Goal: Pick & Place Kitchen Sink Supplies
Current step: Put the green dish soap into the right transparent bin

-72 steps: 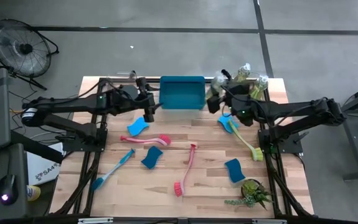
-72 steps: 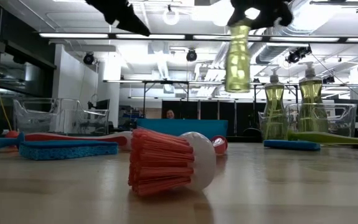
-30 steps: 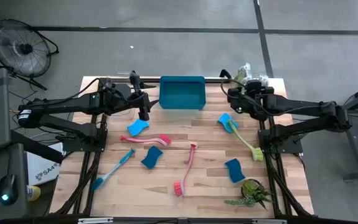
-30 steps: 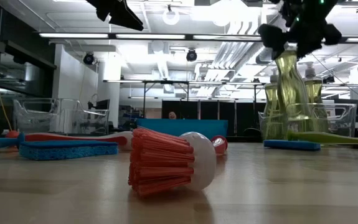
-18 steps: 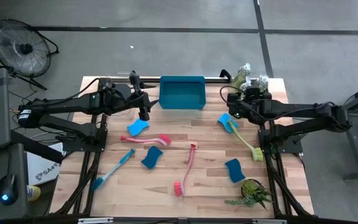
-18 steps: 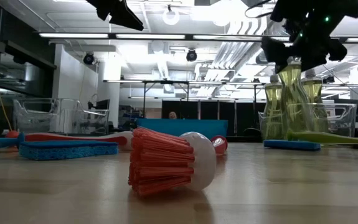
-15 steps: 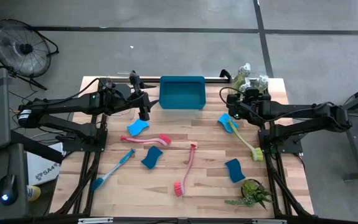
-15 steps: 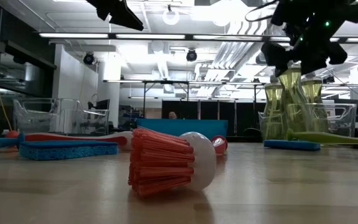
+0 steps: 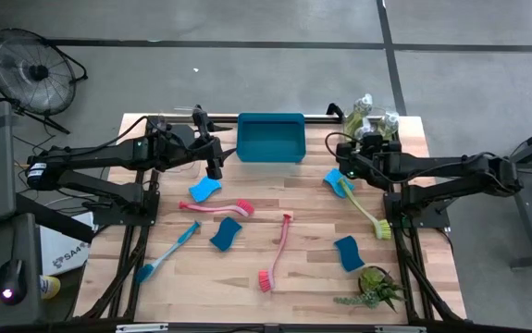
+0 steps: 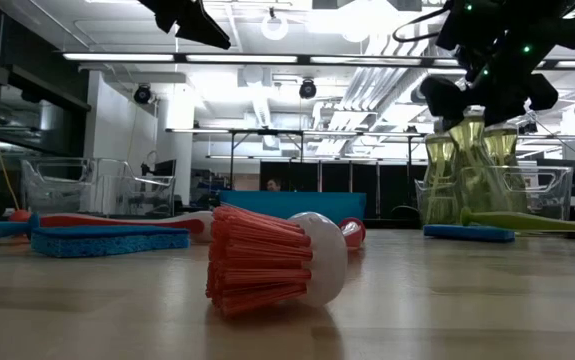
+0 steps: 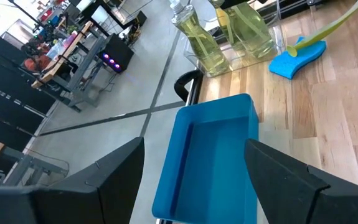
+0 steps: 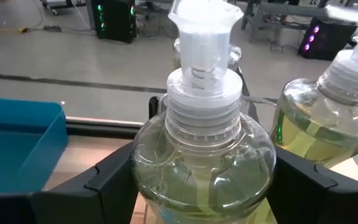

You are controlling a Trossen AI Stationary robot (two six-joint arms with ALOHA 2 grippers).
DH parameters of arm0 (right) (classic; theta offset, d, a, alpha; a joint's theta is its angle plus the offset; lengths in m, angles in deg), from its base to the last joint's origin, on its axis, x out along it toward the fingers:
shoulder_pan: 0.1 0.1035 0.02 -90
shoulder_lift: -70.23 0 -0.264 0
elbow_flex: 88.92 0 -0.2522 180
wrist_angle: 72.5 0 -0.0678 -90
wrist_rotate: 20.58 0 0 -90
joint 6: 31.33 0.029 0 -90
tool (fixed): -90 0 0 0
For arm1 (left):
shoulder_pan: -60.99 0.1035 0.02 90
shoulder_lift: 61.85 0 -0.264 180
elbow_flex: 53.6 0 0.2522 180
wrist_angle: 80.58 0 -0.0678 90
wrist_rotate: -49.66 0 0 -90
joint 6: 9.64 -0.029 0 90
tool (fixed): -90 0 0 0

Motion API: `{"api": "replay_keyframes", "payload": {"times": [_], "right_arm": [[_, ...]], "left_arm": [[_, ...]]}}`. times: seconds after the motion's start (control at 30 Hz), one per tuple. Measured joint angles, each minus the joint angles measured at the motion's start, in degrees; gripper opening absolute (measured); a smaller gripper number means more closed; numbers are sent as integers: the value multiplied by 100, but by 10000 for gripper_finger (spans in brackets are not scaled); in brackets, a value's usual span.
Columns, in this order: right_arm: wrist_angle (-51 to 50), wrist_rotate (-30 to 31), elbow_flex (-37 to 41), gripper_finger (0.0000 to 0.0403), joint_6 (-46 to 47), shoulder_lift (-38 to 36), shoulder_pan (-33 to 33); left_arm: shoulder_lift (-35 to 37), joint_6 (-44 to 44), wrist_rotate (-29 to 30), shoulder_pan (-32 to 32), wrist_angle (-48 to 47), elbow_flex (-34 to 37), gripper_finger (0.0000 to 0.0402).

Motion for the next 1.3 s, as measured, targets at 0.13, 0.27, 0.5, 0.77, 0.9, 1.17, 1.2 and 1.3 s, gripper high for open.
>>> {"api": "replay_keyframes", "payload": {"times": [0.13,0.27,0.5,0.77,0.9,1.17,1.2,1.3], "right_arm": [[-5,-158,0,275,4,0,0],[7,-286,-3,276,0,0,0],[16,-531,-13,298,-58,-9,0],[-272,-1127,-65,319,-93,-9,8],[-505,-1123,-205,320,-98,-25,77],[-1363,-1097,-442,321,252,-276,76],[-1470,-1097,-450,321,321,-321,76],[-1680,-1145,-450,321,405,-476,76]], "left_arm": [[0,2,2,0,1,0,269],[0,4,-5,0,2,0,269],[0,36,-69,-4,2,0,269],[0,55,-222,-4,2,0,269],[0,127,-293,-4,-1,0,269],[0,148,-308,-5,-1,0,269],[0,148,-308,-6,-2,0,269],[0,148,-308,-6,-1,0,269]]}}
